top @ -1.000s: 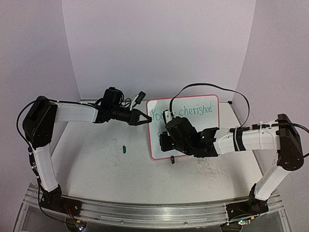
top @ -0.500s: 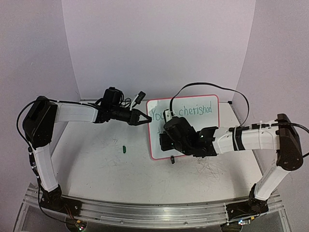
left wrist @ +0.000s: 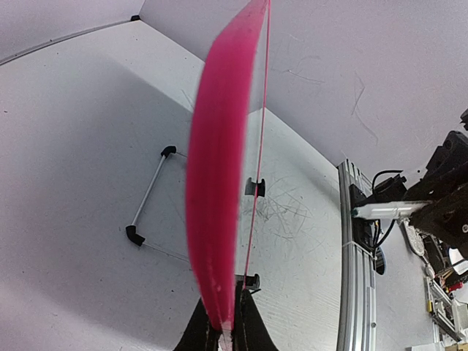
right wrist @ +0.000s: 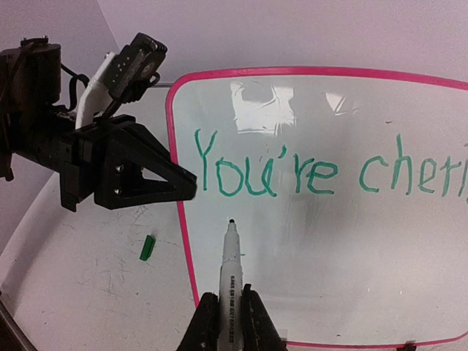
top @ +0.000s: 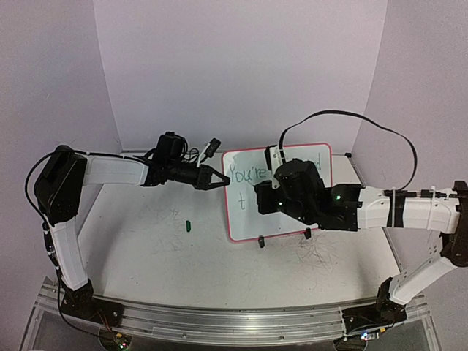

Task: Write a sentence on the whiteboard
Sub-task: Pick up the sentence from the whiteboard.

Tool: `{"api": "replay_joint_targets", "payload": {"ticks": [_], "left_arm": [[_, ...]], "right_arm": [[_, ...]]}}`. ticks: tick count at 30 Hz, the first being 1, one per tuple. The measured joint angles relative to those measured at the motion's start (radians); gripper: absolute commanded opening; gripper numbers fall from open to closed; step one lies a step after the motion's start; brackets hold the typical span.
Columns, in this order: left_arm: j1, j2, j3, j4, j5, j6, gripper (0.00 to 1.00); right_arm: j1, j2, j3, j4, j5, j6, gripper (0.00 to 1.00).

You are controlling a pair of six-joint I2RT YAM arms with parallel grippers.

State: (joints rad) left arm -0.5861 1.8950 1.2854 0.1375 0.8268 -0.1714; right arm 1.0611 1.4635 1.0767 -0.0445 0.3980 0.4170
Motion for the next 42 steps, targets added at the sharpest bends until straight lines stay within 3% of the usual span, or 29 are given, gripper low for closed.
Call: {"api": "replay_joint_targets", "payload": {"ticks": [9,42], "left_arm": [[0.000,0.000,0.000,-0.002,0.000,0.000,0.00],[0.000,0.000,0.000,-0.006,0.000,0.008,0.00]], "right_arm": [[0.000,0.116,0.000,0.000,-0.060,-0.027,0.00],[0.000,0.141,-0.032,0.059,0.014,-0.061,0.00]]}}
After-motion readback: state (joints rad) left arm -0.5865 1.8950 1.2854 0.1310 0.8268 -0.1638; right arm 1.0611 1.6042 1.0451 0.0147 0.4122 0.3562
